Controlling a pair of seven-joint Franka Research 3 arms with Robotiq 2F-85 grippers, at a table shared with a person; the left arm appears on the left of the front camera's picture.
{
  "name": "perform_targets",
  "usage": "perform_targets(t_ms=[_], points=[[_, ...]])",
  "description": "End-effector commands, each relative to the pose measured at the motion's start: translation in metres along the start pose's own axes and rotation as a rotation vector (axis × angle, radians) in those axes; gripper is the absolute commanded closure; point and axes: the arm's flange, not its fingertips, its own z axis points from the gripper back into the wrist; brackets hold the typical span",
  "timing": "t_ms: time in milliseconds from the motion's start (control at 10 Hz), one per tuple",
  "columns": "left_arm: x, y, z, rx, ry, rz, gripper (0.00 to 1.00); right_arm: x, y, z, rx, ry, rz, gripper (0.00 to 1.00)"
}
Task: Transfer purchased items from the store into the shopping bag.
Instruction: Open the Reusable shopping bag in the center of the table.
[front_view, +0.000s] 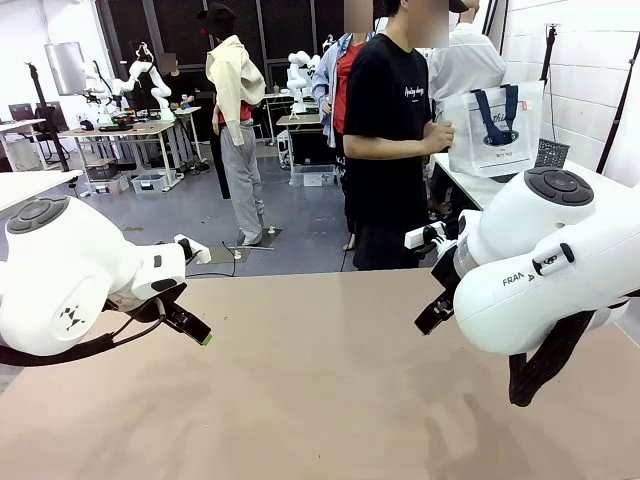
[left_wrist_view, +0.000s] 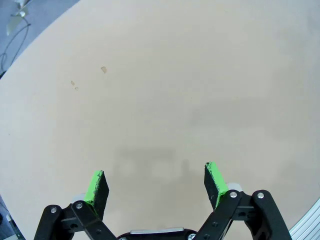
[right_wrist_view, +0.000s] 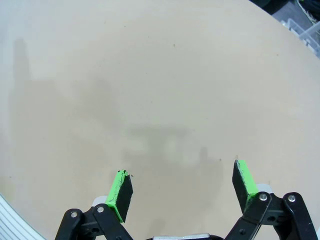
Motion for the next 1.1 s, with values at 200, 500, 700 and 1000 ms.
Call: perform_targets(t_ms=[200,500,700,1000], points=[[-0.0003,0.0009,0.0,0.001,0.0,0.002,0.0,0.0,-0.0001,0.0,0.0,0.0,0.0,0.0],[-0.0003,0.0009,0.0,0.001,0.0,0.002,0.0,0.0,-0.0001,0.0,0.0,0.0,0.0,0.0],[-0.0003,0.0009,0.0,0.001,0.0,0.002,0.0,0.0,-0.0001,0.0,0.0,0.0,0.0,0.0],[-0.0003,0.0009,0.0,0.001,0.0,0.002,0.0,0.0,-0.0001,0.0,0.0,0.0,0.0,0.0]])
